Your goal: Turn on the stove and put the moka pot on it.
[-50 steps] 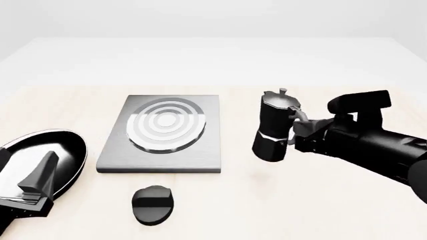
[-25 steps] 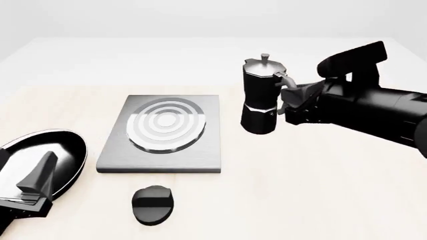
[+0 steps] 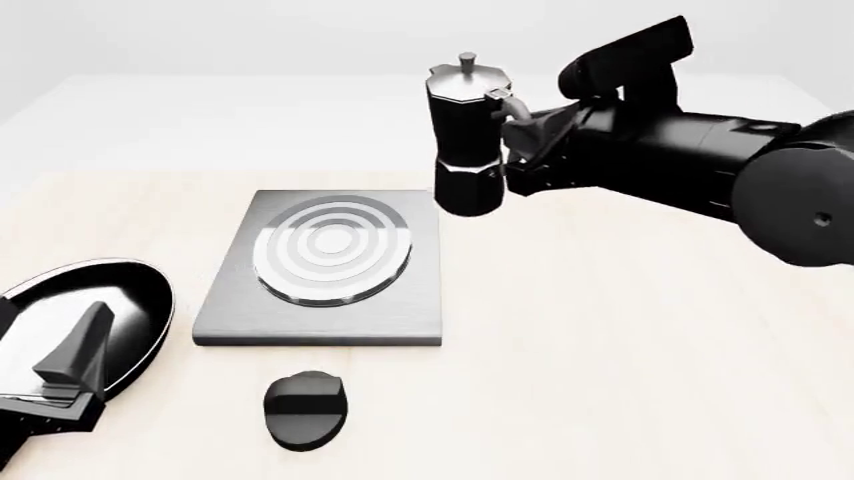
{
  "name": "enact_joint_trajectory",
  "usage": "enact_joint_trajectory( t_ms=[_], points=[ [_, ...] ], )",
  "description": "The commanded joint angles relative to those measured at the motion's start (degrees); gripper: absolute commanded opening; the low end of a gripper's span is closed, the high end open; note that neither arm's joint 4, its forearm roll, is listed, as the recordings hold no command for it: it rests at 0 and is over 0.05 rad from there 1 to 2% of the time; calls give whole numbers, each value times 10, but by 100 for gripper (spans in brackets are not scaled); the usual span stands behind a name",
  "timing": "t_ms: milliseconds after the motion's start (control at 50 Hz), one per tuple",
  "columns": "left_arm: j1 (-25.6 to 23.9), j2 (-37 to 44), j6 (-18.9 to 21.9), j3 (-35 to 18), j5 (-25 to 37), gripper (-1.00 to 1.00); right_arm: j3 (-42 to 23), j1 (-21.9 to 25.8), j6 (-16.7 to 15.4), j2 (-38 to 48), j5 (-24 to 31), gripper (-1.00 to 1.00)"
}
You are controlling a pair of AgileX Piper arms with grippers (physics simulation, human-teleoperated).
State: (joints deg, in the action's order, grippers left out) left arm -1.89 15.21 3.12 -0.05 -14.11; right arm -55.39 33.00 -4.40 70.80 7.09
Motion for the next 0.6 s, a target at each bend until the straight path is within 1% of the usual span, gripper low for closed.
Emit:
enact_joint_trajectory(
  t_ms=[20, 180, 220, 240, 280, 380, 420, 460, 500, 520, 580, 600],
  points=[
    [4, 6, 1, 0, -3, 100, -53, 22, -6, 51, -24, -100],
    [6, 12, 2, 0, -7, 100, -74, 35, 0, 92, -47, -100],
    [5, 15, 2, 0, -10, 100, -74, 42, 8, 97, -60, -100],
    [5, 16, 2, 0, -10, 100, -75, 45, 18, 101, -64, -100],
    [5, 15, 2, 0, -10, 100, -77, 47, 11, 112, -73, -100],
    [8, 12, 3, 0, -7, 100, -88, 51, 20, 133, -87, -100],
    [7, 13, 3, 0, -7, 100, -92, 54, 18, 141, -92, -100],
    [6, 15, 4, 0, -9, 100, -97, 56, 25, 149, -103, -100],
    [8, 8, 5, 0, -4, 100, -106, 51, 24, 163, -109, -100],
    [8, 8, 6, 0, -4, 100, -109, 52, 31, 170, -114, -100],
    [9, 9, 6, 0, -5, 100, -116, 54, 33, 185, -122, -100],
    [9, 10, 7, 0, -6, 100, -117, 62, 38, 189, -126, -100]
  ],
)
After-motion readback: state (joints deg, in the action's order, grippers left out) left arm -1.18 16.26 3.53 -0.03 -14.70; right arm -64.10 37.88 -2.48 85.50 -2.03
